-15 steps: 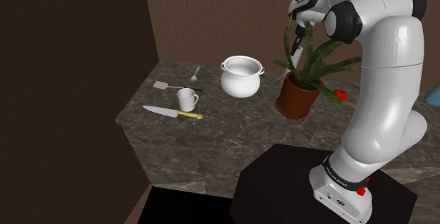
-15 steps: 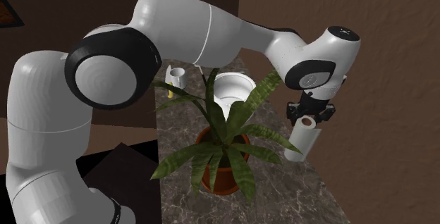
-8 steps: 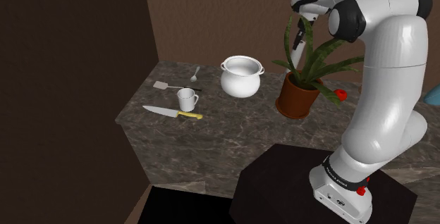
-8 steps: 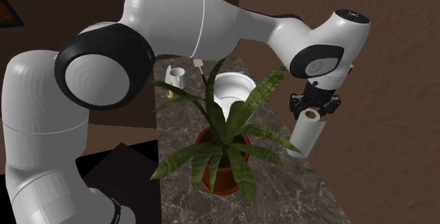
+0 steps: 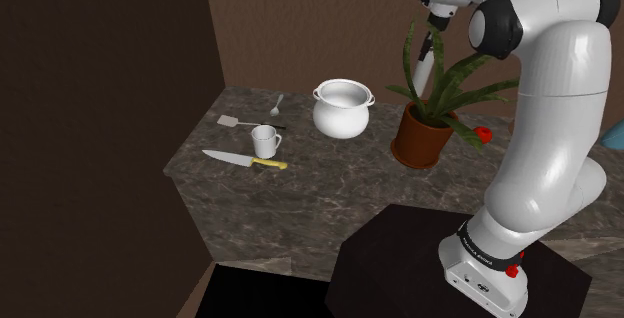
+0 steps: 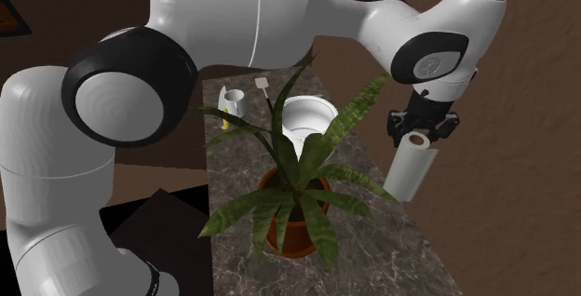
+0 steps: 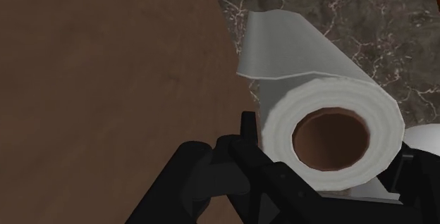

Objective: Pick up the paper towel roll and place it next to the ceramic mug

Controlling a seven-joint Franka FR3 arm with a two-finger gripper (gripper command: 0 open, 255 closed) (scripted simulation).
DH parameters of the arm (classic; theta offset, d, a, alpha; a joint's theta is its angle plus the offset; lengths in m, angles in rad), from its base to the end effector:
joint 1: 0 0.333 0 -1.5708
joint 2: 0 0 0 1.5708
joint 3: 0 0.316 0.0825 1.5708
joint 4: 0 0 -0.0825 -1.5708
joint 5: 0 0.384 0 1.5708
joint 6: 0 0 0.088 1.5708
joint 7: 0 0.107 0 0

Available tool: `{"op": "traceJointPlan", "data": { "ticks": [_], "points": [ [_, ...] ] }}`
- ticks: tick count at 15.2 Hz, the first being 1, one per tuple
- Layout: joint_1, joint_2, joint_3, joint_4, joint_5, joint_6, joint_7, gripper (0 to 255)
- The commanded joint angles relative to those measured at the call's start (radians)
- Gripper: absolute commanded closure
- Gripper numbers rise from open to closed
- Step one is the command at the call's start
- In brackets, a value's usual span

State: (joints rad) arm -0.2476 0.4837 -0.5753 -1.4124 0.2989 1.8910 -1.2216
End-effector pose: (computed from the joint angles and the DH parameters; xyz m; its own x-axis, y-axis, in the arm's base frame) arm 0.5358 -0.4396 0.4631 0.9278 0.3688 0.0563 0.3659 -0.9290 0.0559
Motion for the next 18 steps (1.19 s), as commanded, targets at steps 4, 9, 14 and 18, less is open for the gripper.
{"op": "traceJointPlan", "data": {
  "ticks": [4,9,14,18],
  "points": [
    [-0.004,-0.003,-0.002,0.037,-0.004,-0.039,0.006,0],
    [-0.111,0.085,0.024,0.306,-0.059,-0.323,-0.255,0],
    [-0.096,0.073,0.023,0.233,-0.066,-0.266,-0.264,0],
    [-0.084,0.064,0.022,0.17,-0.068,-0.212,-0.267,0]
  ]
}}
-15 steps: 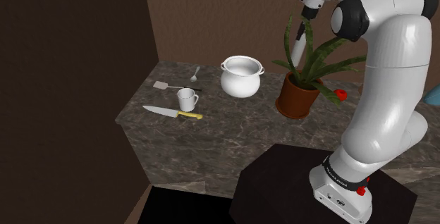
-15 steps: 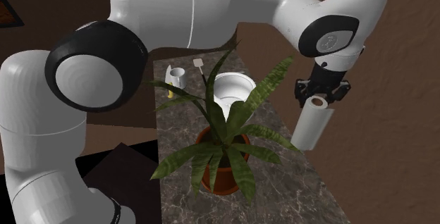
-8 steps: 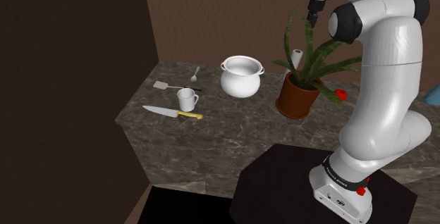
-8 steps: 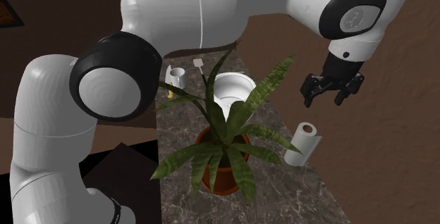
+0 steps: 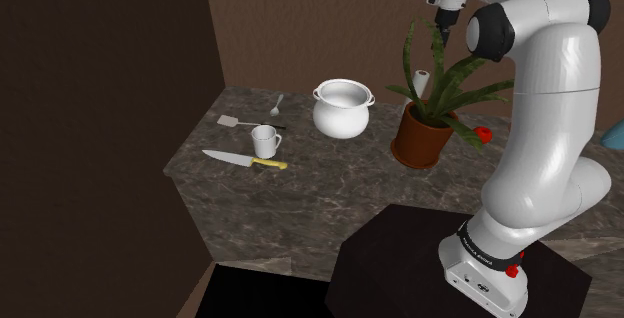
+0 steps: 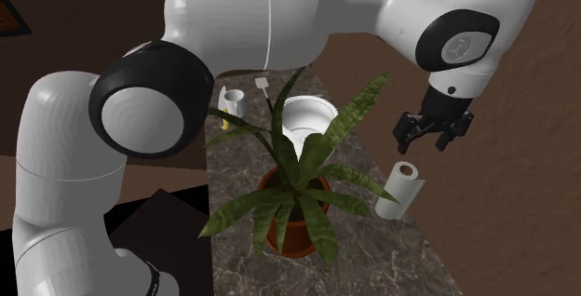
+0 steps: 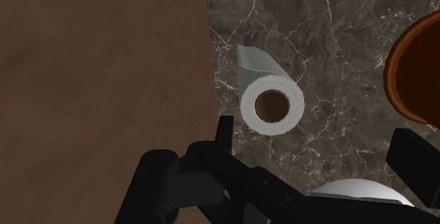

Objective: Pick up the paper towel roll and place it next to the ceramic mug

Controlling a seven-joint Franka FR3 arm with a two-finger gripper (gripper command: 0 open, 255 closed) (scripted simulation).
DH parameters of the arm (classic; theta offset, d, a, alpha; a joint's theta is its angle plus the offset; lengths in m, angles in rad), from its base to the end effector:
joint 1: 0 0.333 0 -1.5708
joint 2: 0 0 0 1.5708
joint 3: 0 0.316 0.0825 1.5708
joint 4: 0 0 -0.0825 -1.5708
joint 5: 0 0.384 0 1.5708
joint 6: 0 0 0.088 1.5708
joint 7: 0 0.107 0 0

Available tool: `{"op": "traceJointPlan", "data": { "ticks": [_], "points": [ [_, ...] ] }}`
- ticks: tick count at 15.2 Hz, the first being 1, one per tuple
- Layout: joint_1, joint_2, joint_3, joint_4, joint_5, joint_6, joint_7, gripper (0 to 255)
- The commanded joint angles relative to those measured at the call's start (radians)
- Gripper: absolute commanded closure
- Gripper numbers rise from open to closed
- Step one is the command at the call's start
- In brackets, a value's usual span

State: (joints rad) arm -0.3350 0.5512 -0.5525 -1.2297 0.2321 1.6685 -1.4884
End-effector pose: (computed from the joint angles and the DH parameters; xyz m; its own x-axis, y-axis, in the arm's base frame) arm 0.5231 -0.4624 0.4819 0.8026 0.5943 -0.0515 0.5933 -0.8043 -0.0338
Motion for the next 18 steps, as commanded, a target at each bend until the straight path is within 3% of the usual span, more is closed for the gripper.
{"op": "traceJointPlan", "data": {
  "ticks": [1,7,8,17,18],
  "points": [
    [0.003,-0.003,0.0,-0.013,-0.001,0.01,0.0,0],
    [0.003,-0.003,0.0,-0.013,-0.001,0.01,0.0,0],
    [0.003,-0.003,0.0,-0.013,-0.001,0.01,0.0,255],
    [0.003,-0.003,0.0,-0.013,-0.001,0.01,0.0,255],
    [0.003,-0.003,0.0,-0.013,-0.001,0.01,0.0,0]
  ]
}}
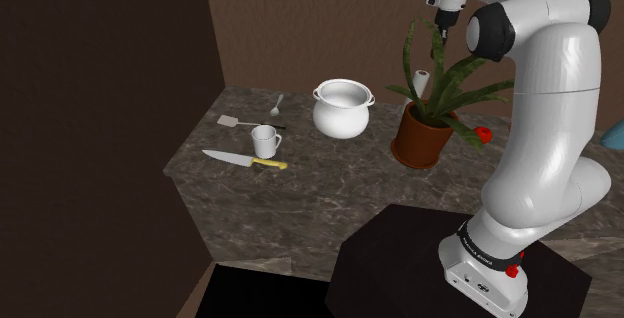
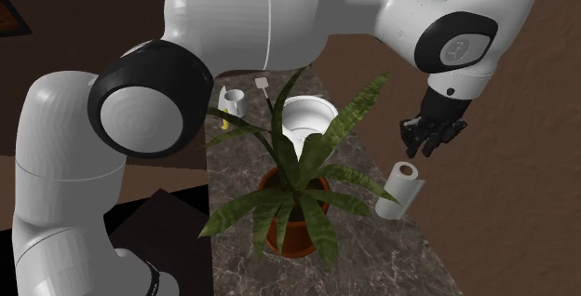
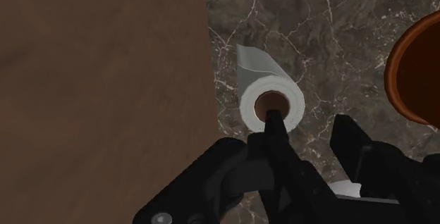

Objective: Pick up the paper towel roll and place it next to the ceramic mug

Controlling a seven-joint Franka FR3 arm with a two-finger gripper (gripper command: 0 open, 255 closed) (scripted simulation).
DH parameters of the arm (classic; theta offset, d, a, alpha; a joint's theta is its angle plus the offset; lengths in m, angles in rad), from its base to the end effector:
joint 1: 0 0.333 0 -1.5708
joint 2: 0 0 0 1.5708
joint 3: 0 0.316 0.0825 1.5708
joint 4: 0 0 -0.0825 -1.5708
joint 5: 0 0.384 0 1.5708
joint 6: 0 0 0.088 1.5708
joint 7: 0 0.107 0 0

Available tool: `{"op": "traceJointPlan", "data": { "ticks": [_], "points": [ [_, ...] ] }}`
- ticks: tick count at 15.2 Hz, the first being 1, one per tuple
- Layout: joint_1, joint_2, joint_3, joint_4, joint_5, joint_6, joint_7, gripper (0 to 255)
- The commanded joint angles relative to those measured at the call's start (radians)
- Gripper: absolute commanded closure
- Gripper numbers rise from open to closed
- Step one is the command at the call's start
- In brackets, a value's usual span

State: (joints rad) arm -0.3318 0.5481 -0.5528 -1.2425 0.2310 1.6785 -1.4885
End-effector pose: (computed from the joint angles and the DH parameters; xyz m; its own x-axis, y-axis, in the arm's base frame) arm 0.5227 -0.4620 0.4790 0.8025 0.5944 -0.0515 0.5935 -0.8042 -0.0334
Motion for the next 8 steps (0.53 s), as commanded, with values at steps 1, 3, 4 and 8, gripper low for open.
{"op": "traceJointPlan", "data": {
  "ticks": [1,3,4,8],
  "points": [
    [-0.003,0.004,0.003,-0.028,0.009,0.029,-0.008,0],
    [-0.01,0.016,0.01,-0.076,0.028,0.085,-0.024,0],
    [-0.015,0.024,0.014,-0.096,0.039,0.111,-0.033,0],
    [-0.027,0.049,0.027,-0.146,0.067,0.181,-0.056,0]
  ]
}}
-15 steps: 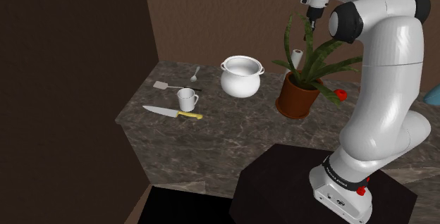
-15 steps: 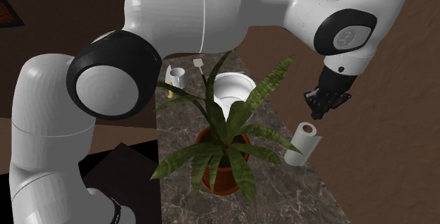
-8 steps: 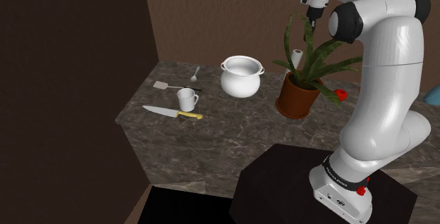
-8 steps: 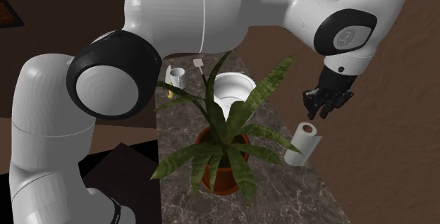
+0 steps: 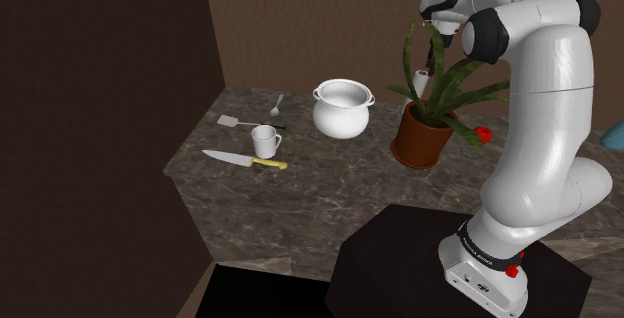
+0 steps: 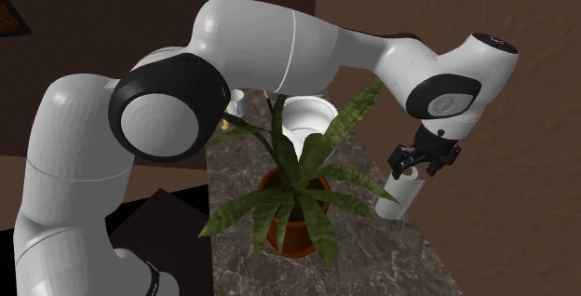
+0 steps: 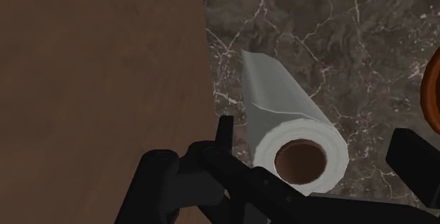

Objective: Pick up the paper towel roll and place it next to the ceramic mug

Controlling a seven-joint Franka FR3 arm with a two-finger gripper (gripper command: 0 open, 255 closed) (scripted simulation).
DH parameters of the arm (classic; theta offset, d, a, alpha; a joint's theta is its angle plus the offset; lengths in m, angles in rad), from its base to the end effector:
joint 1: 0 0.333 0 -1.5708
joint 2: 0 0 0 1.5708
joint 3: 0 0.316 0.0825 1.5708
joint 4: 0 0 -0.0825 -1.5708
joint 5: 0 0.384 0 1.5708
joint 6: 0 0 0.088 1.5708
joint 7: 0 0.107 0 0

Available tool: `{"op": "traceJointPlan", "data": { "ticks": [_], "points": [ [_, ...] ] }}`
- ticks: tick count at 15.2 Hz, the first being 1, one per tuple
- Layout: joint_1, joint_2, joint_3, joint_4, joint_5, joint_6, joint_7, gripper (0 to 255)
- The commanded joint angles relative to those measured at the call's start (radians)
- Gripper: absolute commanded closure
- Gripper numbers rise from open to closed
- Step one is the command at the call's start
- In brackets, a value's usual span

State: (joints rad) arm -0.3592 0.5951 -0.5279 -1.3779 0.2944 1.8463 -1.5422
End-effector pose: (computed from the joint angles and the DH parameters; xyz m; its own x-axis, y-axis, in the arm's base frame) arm 0.5161 -0.4792 0.3969 0.8037 0.5950 -0.0088 0.5940 -0.8031 -0.0463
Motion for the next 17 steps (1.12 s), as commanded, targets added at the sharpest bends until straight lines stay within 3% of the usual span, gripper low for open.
{"op": "traceJointPlan", "data": {
  "ticks": [1,6,14,15,17],
  "points": [
    [0.001,0.005,0.003,-0.02,0.006,0.025,-0.004,0],
    [0.004,0.023,0.01,-0.069,0.018,0.089,-0.013,0],
    [0.004,0.023,0.01,-0.069,0.018,0.089,-0.013,0],
    [0.004,0.023,0.01,-0.069,0.018,0.089,-0.013,255],
    [0.004,0.023,0.01,-0.069,0.018,0.089,-0.013,255]
  ]
}}
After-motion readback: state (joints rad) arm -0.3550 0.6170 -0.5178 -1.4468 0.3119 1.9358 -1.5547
